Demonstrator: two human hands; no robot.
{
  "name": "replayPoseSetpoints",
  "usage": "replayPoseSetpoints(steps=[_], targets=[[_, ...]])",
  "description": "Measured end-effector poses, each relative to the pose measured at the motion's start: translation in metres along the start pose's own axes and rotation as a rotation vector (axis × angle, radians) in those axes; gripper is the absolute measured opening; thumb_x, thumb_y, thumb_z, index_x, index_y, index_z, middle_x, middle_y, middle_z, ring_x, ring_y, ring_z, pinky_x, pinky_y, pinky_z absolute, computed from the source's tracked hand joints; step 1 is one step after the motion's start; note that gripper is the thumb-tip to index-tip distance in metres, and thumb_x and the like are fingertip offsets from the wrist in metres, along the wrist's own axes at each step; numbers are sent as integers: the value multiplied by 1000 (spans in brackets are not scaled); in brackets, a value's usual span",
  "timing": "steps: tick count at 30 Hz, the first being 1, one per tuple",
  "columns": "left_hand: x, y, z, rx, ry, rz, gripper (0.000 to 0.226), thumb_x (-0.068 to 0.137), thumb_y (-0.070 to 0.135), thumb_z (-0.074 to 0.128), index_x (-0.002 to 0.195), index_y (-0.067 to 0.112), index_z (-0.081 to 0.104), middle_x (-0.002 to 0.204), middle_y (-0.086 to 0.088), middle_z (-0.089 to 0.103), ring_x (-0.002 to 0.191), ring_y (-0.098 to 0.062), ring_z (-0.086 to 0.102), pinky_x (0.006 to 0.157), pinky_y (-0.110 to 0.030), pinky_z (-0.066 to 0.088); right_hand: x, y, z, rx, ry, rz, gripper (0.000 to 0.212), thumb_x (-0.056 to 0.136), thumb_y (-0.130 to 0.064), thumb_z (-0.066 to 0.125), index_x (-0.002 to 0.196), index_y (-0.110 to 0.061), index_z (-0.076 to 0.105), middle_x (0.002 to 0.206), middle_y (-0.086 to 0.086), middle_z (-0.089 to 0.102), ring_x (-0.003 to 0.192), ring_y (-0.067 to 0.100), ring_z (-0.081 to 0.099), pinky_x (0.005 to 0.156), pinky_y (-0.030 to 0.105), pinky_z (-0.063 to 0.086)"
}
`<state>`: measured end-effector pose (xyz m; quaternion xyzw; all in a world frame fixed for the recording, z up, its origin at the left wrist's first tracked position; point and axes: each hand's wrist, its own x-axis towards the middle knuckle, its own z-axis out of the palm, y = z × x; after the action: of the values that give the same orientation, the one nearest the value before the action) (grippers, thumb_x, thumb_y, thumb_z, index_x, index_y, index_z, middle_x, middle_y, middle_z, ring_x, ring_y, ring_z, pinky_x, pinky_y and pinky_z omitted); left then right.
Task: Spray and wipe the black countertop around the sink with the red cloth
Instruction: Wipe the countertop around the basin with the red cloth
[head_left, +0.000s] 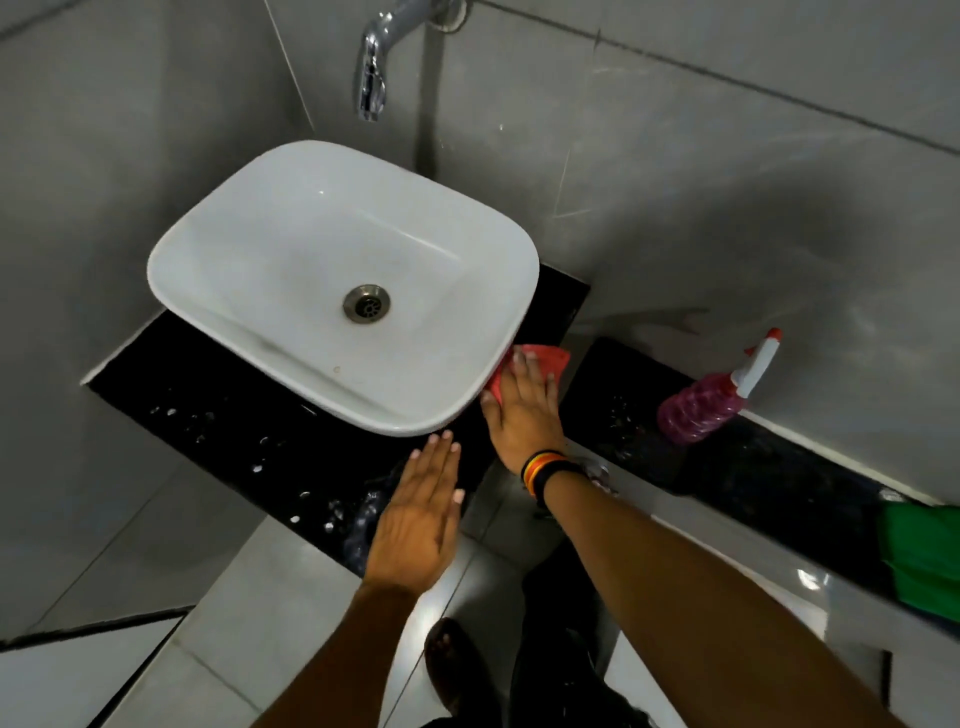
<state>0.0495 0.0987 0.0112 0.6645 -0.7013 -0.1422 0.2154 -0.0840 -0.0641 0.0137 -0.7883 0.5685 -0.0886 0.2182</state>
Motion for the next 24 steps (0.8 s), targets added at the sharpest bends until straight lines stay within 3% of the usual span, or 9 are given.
replayPoseSetpoints(steps=[10,13,15,18,21,24], targets=[[-64,-58,-24,110,-6,-86,58,110,30,27,162,4,28,172,-12,21,162,-22,15,133,-37,4,-128,-92,51,43,-36,29,71,97,-47,13,160,-15,16,169,4,-1,156,21,-8,123,50,-11],[-66,-61,-23,88,7,-91,58,110,29,29,163,7,25,173,-9,15,163,-20,10,133,-33,-2,-144,-120,54,113,-122,103,81,87,-50,2,161,-19,3,168,0,-15,154,17,-19,122,47,-16],[-66,-62,-26,40,17,-103,59,111,31,27,165,9,20,175,-7,11,163,-17,5,132,-33,-1,-142,-114,40,136,-177,82,82,83,-47,6,161,-23,12,170,0,-5,156,16,-9,124,45,-8],[-72,-72,-34,50,30,-105,59,111,32,25,166,11,17,176,-4,10,163,-16,5,132,-31,0,-129,-73,14,-35,-94,-306,73,82,-35,30,153,-23,39,166,3,26,151,23,25,122,44,15],[-85,-85,-41,71,45,-150,60,111,34,23,166,11,16,175,-3,9,163,-14,3,132,-27,-2,-106,-33,7,-251,-236,-694,59,97,-31,33,155,-23,36,167,1,24,156,25,13,124,47,13],[-99,-100,-48,83,42,-199,61,111,38,19,166,12,15,175,-4,9,163,-13,1,132,-27,-2,-100,-38,23,-278,-236,-682,56,103,-36,26,158,-25,29,168,-1,23,156,24,11,124,50,11]])
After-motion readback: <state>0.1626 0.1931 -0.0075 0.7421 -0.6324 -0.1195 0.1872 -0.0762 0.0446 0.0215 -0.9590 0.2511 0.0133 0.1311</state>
